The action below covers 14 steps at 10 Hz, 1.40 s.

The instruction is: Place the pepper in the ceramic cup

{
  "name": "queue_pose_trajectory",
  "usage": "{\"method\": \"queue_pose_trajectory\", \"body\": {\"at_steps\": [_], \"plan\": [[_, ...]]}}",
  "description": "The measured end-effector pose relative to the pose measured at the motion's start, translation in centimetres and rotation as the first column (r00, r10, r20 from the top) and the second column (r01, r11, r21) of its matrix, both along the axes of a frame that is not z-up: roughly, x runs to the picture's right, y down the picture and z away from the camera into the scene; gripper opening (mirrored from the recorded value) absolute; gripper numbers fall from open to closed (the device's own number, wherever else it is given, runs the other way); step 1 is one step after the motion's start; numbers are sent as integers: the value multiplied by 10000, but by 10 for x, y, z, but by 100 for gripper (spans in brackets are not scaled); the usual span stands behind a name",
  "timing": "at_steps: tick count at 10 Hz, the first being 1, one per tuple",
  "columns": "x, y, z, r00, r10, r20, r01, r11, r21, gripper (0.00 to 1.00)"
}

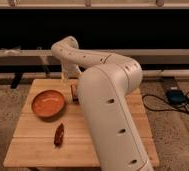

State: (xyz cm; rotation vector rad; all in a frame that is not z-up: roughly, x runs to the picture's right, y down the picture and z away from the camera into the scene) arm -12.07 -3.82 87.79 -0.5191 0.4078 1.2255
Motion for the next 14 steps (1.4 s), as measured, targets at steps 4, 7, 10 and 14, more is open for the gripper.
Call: {"method": "queue_pose_trajectory", "body": {"at_steps": [4, 7, 10, 14], "plan": [[0, 0, 0, 10000, 0, 0, 0, 10000, 0, 80], [0, 0, 0, 10000, -1, -1, 1, 10000, 0, 80], [0, 0, 0, 10000, -1, -1, 1, 10000, -1, 80], [-2, -1, -3, 9998, -212, 71, 211, 9997, 154, 80]]}}
